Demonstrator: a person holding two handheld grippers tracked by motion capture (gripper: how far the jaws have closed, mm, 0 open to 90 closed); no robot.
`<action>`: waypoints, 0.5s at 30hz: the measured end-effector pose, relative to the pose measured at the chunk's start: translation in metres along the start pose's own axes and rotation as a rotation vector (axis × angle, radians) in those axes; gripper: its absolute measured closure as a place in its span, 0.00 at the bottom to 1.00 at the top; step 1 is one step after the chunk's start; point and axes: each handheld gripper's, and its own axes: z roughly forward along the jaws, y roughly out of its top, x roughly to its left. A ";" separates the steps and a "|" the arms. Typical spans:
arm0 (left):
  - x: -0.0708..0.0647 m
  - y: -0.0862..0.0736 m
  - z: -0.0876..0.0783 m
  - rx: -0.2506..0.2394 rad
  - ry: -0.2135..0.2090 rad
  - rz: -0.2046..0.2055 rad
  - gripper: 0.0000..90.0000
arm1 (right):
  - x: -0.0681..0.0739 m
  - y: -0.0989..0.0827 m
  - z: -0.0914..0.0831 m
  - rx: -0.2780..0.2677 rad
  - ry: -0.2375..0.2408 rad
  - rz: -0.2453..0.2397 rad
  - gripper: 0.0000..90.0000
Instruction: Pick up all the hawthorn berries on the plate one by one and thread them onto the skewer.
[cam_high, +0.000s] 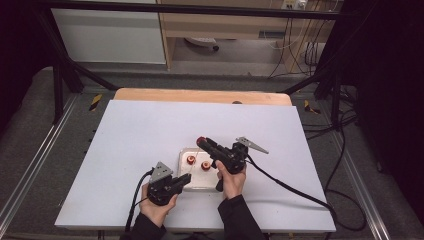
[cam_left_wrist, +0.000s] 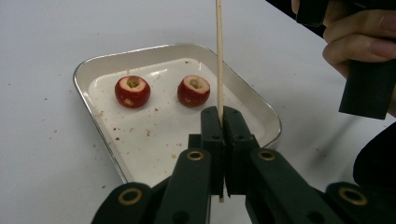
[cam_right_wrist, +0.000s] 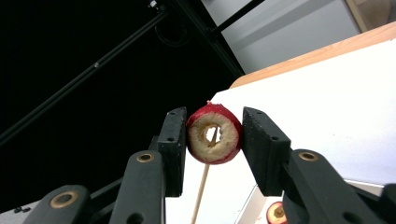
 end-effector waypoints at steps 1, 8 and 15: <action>0.000 0.000 0.000 -0.005 0.000 -0.001 0.98 | 0.000 0.000 0.000 0.000 0.004 0.000 0.69; 0.002 0.006 0.000 -0.012 -0.002 -0.018 0.98 | 0.001 -0.008 0.000 0.034 0.017 0.000 0.69; 0.005 0.009 0.004 -0.007 0.003 -0.021 0.98 | 0.002 -0.019 0.000 0.085 0.021 -0.004 0.69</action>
